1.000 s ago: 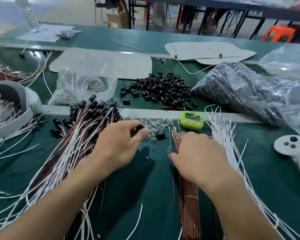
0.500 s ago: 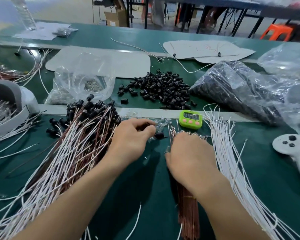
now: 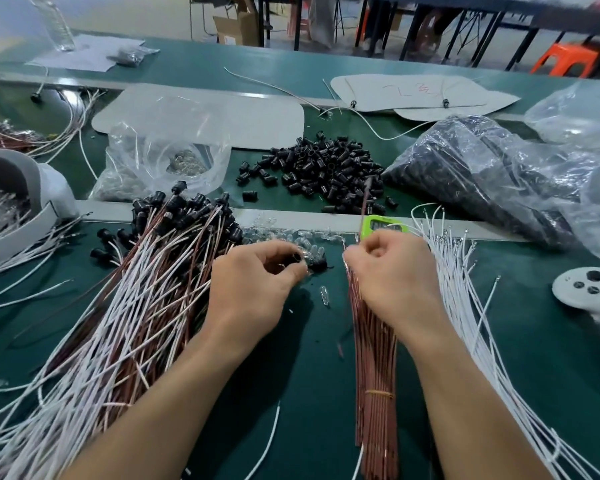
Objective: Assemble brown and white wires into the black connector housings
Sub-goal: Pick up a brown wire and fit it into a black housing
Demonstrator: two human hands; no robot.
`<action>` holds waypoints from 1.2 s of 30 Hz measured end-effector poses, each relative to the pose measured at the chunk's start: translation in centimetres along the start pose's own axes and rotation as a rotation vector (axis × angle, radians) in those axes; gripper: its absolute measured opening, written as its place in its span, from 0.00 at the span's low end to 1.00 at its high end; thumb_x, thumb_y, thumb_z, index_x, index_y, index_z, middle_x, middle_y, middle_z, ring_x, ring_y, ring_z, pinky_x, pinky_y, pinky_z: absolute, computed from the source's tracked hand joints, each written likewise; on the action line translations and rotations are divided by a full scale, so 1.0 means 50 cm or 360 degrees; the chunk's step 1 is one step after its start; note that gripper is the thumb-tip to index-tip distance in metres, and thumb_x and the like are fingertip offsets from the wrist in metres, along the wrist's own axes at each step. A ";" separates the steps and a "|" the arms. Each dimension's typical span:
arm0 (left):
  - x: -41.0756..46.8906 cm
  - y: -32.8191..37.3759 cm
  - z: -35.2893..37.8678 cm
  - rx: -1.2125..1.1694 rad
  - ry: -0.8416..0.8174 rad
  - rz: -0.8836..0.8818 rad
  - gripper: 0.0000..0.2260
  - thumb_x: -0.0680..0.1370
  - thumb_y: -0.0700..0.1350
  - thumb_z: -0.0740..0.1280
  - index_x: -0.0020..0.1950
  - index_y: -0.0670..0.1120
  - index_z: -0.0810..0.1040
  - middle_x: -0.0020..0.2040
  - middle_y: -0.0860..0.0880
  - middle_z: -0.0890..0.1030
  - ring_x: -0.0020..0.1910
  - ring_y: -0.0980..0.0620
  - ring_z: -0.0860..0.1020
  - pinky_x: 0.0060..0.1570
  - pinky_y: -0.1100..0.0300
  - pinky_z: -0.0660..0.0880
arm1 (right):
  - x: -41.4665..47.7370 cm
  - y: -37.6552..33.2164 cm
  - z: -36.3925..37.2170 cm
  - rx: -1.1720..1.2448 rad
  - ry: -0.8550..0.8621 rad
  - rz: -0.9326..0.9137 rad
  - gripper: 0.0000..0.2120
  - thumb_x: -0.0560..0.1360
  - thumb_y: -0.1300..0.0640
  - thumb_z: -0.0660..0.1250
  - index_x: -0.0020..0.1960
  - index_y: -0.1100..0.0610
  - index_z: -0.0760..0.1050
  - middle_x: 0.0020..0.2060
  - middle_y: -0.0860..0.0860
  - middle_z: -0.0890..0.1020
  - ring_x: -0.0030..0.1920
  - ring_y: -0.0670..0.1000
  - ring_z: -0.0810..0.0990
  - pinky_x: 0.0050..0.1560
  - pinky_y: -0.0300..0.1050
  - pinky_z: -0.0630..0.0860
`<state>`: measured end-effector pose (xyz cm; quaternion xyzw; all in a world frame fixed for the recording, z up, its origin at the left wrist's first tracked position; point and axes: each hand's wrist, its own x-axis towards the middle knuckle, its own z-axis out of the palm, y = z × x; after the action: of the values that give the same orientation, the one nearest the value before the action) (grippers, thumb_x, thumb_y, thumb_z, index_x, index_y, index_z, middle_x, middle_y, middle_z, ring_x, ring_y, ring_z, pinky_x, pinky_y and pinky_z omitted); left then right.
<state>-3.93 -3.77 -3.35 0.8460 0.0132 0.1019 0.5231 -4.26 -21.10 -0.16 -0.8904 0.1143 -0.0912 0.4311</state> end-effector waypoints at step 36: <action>-0.004 0.004 -0.021 0.0002 -0.0325 0.0185 0.10 0.72 0.42 0.75 0.45 0.58 0.87 0.38 0.60 0.86 0.38 0.63 0.83 0.40 0.72 0.75 | -0.003 0.012 0.035 0.1051 -0.0287 -0.0019 0.11 0.80 0.68 0.66 0.44 0.56 0.81 0.36 0.54 0.87 0.33 0.51 0.86 0.31 0.36 0.76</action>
<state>-4.33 -2.97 -2.73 0.8517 -0.0890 0.0453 0.5144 -4.01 -20.12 -1.70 -0.7080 0.0348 -0.0469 0.7038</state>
